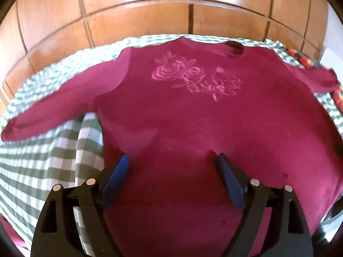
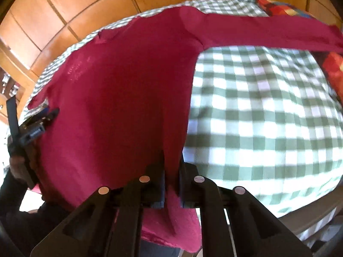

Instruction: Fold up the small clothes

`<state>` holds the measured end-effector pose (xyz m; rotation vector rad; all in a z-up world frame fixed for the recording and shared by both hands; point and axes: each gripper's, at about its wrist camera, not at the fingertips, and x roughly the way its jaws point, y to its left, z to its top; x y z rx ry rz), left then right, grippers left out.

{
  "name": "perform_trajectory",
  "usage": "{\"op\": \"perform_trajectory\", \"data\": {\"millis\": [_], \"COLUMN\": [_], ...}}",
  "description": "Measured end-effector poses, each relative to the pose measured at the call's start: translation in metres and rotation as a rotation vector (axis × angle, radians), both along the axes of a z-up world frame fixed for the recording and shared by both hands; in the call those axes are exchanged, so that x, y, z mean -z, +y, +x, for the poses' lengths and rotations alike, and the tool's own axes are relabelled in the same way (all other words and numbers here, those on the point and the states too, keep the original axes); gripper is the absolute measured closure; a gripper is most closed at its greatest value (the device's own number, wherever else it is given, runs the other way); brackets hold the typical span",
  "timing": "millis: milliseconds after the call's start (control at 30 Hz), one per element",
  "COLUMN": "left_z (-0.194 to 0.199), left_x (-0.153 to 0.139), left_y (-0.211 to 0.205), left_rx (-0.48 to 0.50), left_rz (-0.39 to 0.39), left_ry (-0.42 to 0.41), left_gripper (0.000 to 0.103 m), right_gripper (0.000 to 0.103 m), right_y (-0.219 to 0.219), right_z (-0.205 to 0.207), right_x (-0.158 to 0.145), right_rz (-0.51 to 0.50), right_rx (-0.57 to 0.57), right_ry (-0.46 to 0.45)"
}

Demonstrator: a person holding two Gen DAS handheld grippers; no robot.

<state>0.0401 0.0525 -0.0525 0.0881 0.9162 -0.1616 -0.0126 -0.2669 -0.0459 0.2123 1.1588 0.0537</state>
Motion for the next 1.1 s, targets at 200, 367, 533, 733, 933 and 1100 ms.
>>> {"op": "perform_trajectory", "data": {"millis": [200,367,533,733,933,1100], "left_z": [-0.006,-0.009,-0.010,-0.013,-0.016,-0.016], "left_x": [-0.005,-0.012,-0.020,-0.024,-0.026,-0.026], "left_y": [-0.005,-0.008,-0.021,-0.038,-0.057,-0.071], "left_rx": [-0.011,-0.043,-0.033,0.001,0.040,0.071], "left_rz": [0.017,-0.034,-0.033,-0.003,0.014,0.027], "left_ry": [-0.024,-0.028,-0.042,-0.057,-0.061,-0.058], "left_gripper": [0.020,0.020,0.020,0.020,0.020,0.020], "right_gripper": [0.047,0.046,0.046,0.046,0.046,0.046], "right_y": [0.003,0.016,0.022,0.032,0.036,0.036], "right_z": [-0.005,0.001,0.010,0.015,0.022,0.023], "right_x": [-0.028,-0.046,-0.052,-0.062,-0.063,-0.062], "right_rz": [-0.059,-0.215,-0.305,-0.367,-0.383,-0.388], "right_rx": [0.061,0.099,0.146,0.164,0.165,0.161], "right_ry": [-0.120,-0.179,-0.210,-0.271,-0.291,-0.297]}}
